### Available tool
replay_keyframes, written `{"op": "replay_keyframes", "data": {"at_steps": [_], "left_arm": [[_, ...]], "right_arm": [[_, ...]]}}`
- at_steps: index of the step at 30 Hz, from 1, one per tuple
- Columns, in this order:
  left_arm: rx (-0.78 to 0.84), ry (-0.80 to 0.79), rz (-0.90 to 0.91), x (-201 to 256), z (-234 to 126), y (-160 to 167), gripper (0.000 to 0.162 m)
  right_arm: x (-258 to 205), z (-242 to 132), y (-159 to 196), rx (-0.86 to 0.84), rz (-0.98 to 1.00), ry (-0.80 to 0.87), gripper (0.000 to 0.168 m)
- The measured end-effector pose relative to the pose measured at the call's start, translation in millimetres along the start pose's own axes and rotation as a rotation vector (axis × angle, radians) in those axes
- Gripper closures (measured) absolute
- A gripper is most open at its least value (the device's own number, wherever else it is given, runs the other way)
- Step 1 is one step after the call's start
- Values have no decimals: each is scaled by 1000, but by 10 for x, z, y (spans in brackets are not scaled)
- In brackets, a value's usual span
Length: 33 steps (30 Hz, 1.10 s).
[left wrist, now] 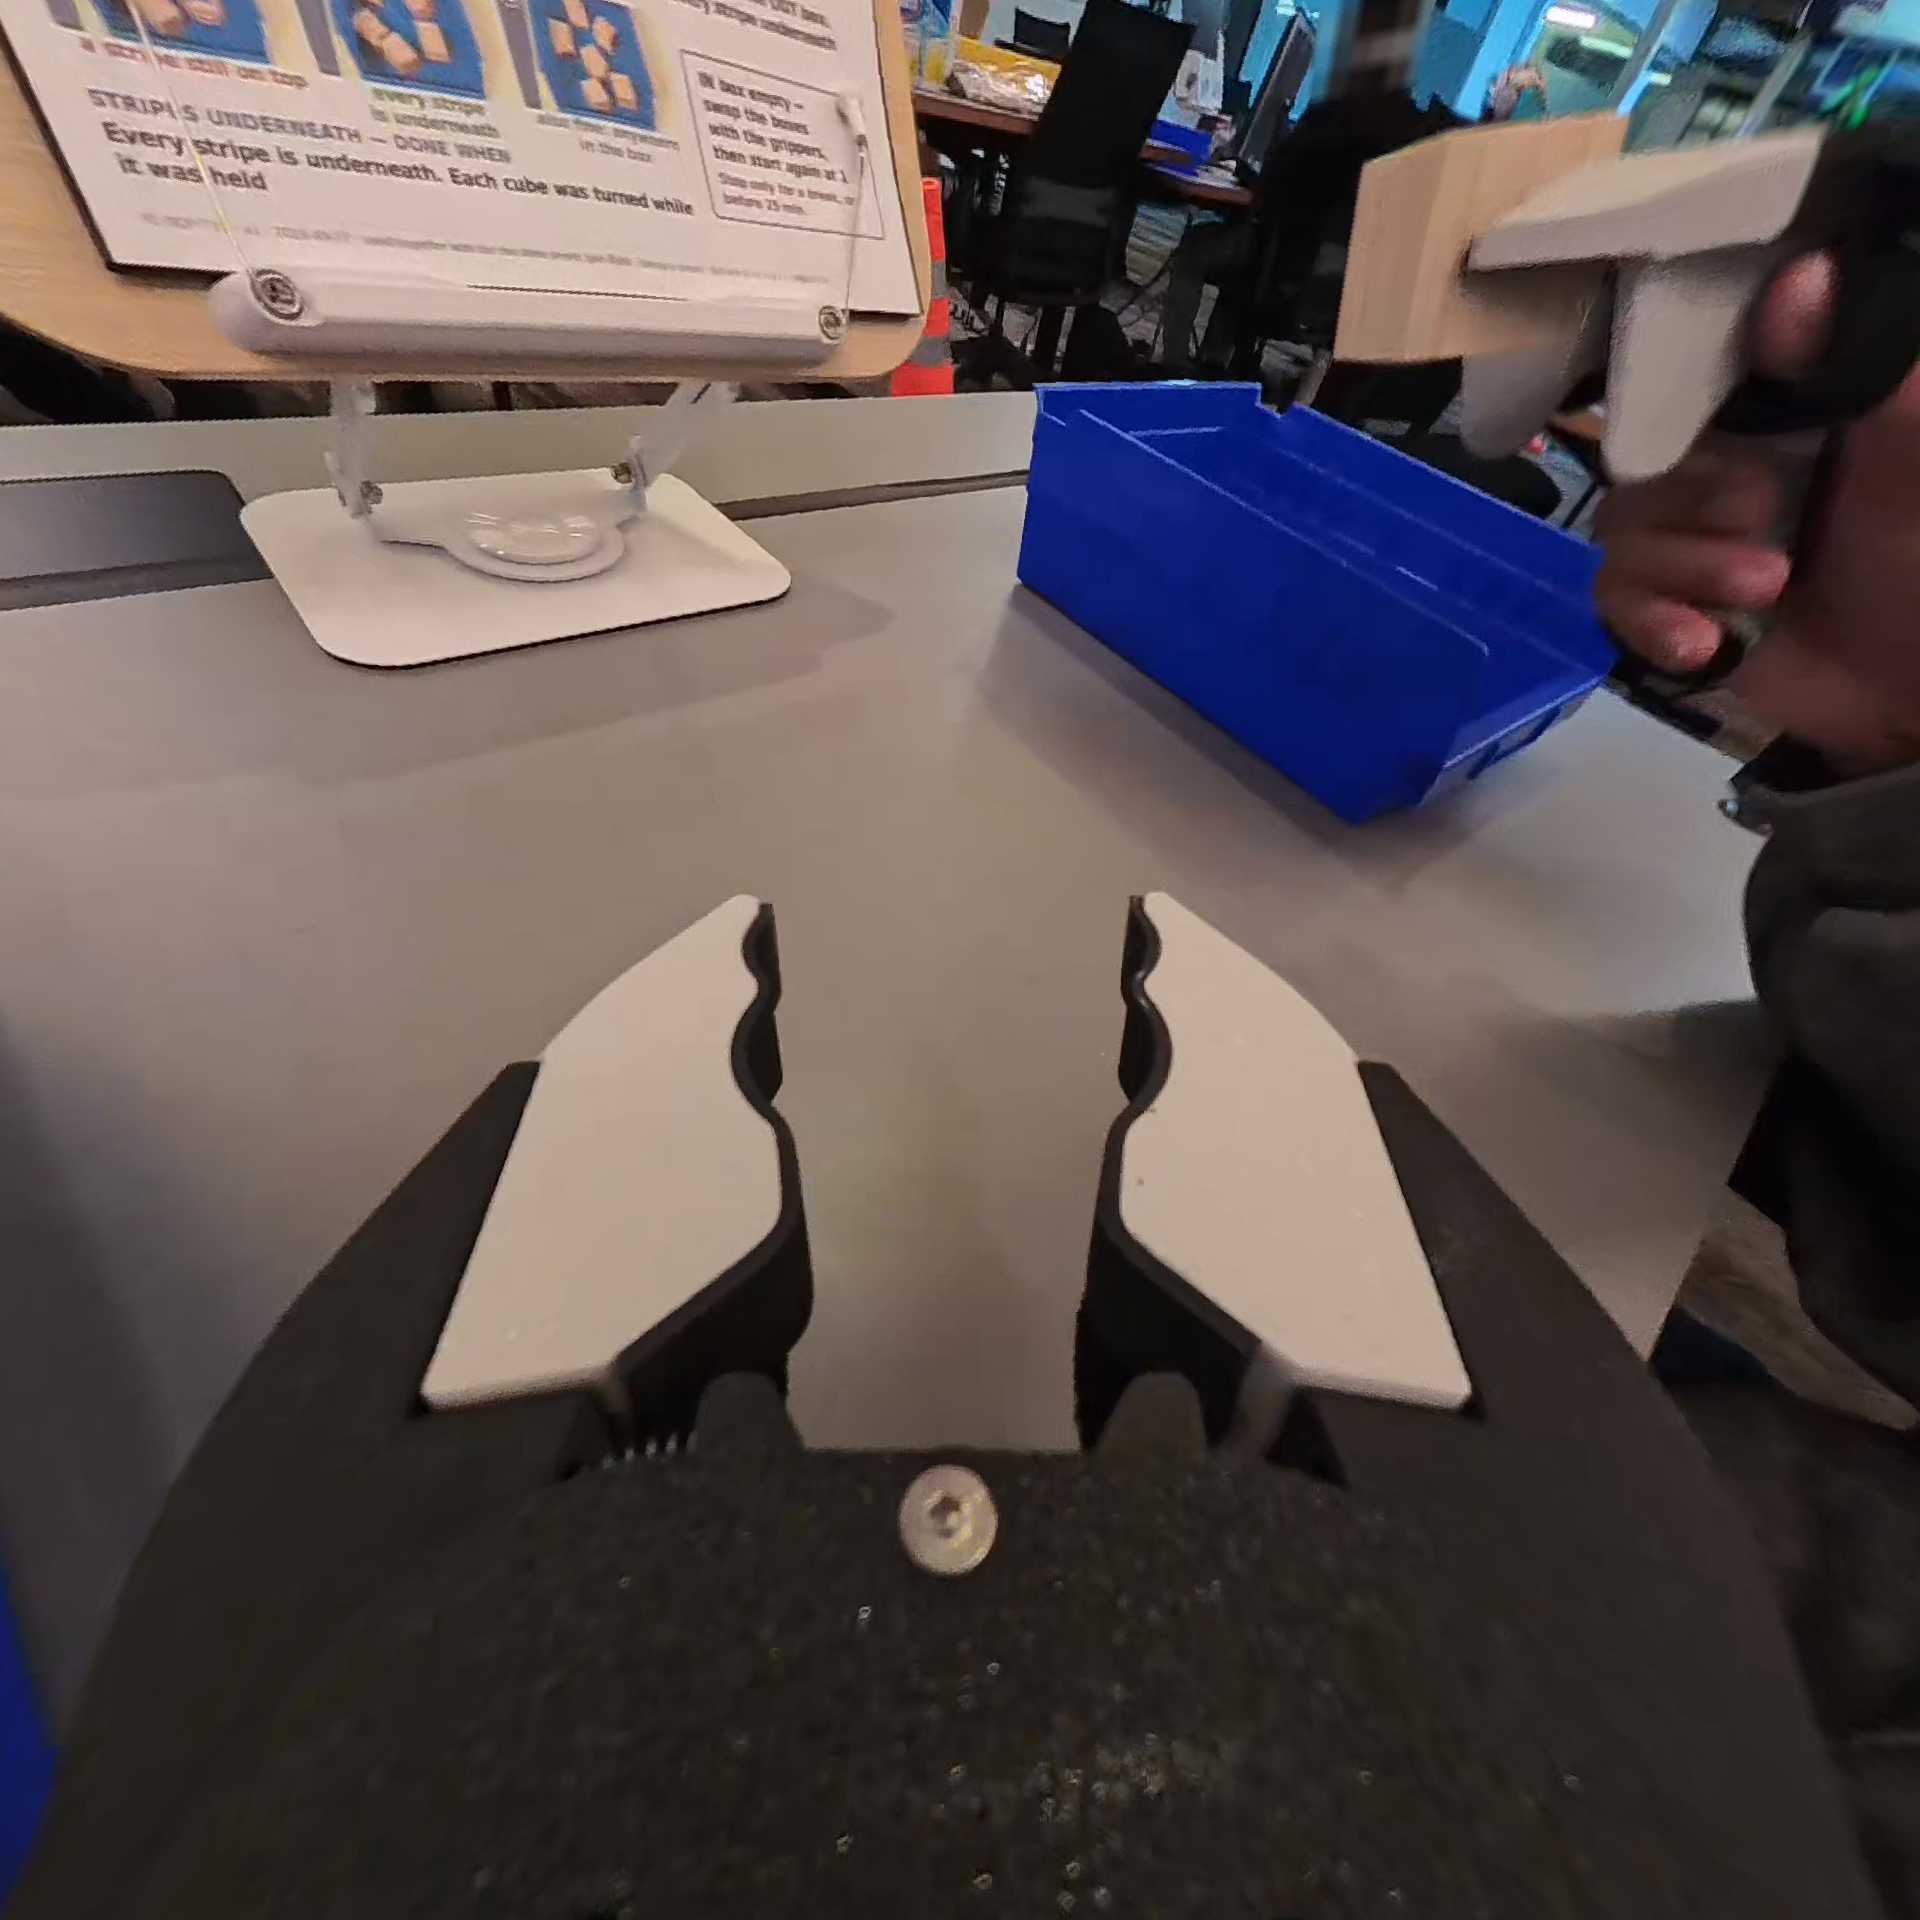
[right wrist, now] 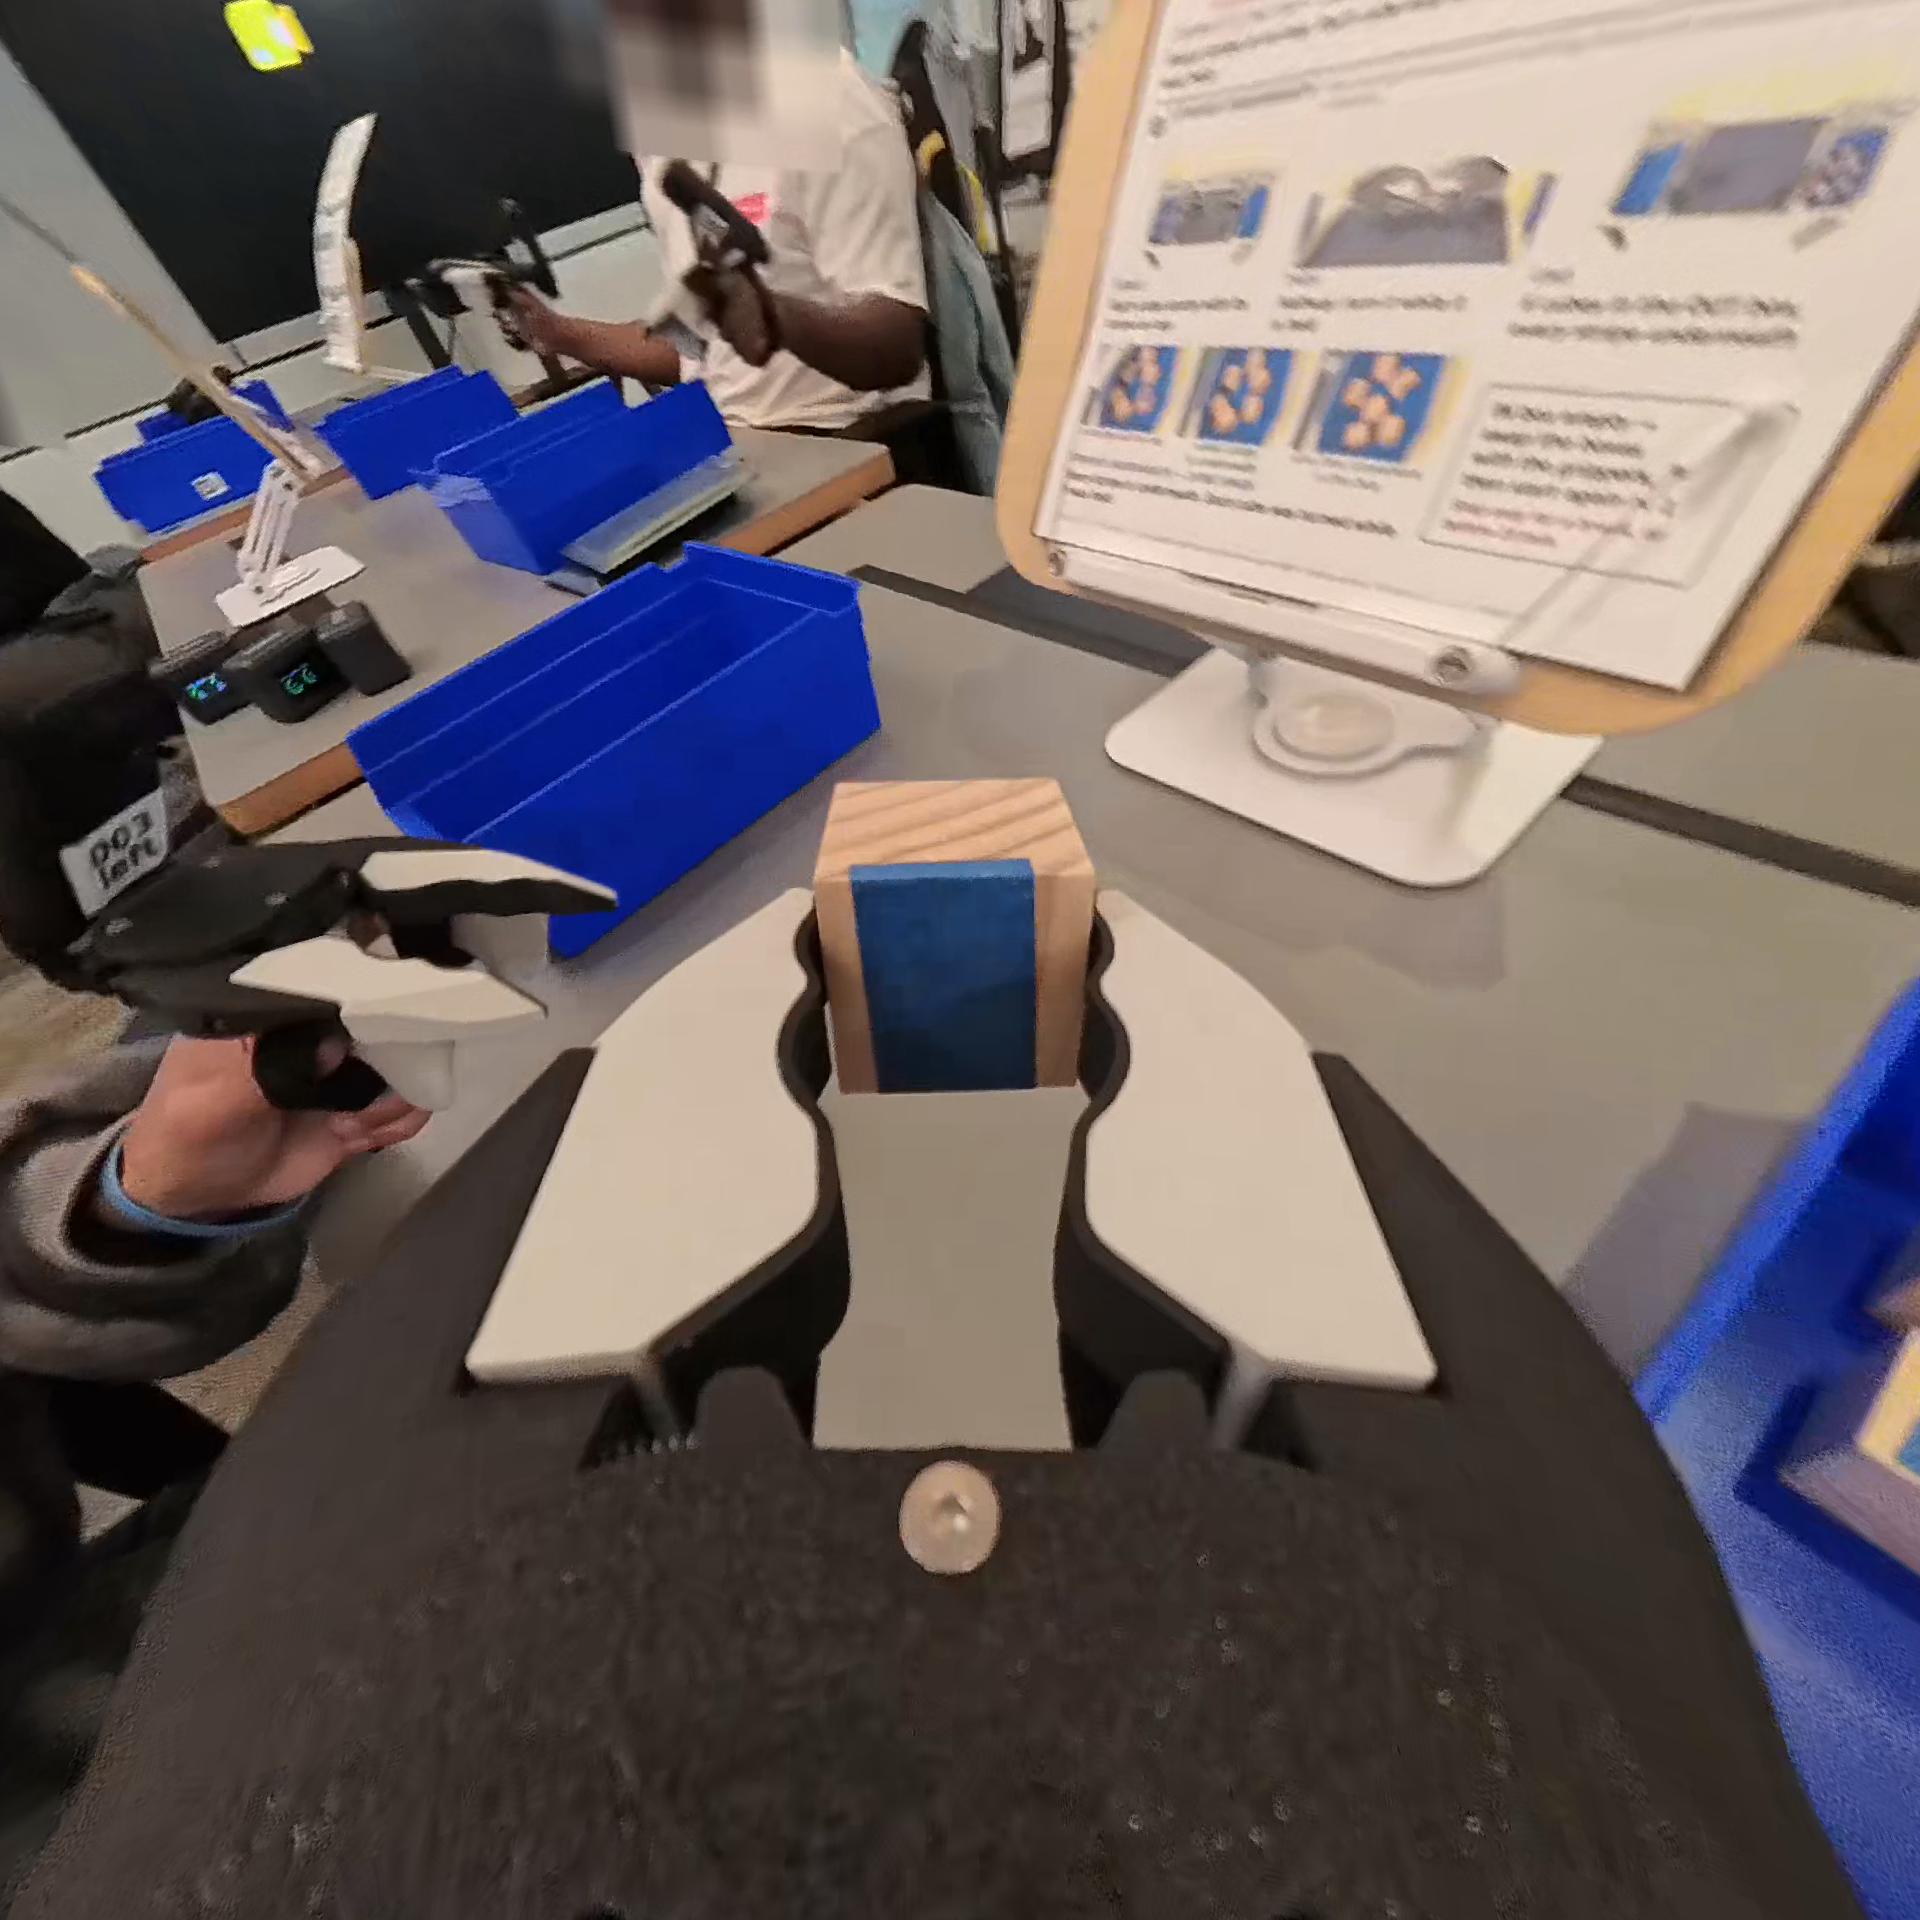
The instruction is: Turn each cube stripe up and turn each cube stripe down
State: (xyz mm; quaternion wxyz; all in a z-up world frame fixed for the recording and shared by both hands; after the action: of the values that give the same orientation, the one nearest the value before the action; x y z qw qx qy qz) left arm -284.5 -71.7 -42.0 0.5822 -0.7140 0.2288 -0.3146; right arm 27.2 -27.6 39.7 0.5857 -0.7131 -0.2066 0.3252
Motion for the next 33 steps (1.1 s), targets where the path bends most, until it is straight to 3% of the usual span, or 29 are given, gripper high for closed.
{"op": "replay_keyframes", "data": {"at_steps": [6,11,16,22,29,33], "left_arm": [[-20,9,58,59,20,44,100],[-50,22,33,58,60,87,100],[-95,38,11,53,116,145,99],[-103,38,13,53,111,134,99],[-111,47,6,47,111,137,97],[-113,41,12,38,106,136,97]], "right_arm": [[501,-403,-171,-56,54,356,123],[1152,-634,88,-347,270,636,123],[1446,-492,524,-688,360,705,122],[1537,-274,824,-896,377,725,122],[1602,-262,883,-891,385,745,117],[1507,-308,653,-789,327,723,112]]}}
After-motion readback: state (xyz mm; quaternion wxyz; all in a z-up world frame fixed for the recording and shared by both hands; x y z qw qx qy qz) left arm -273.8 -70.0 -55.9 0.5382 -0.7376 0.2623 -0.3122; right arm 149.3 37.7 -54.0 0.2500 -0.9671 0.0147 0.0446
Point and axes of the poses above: each gripper's, where its closed fingertips meet, z out along the fingers, y out of its underside, x = y × z across the jaws, the point moved 10 cm from there along -z, back along the fingers, and after that the axes turned 9 degrees about x, right-handed, at the moved point
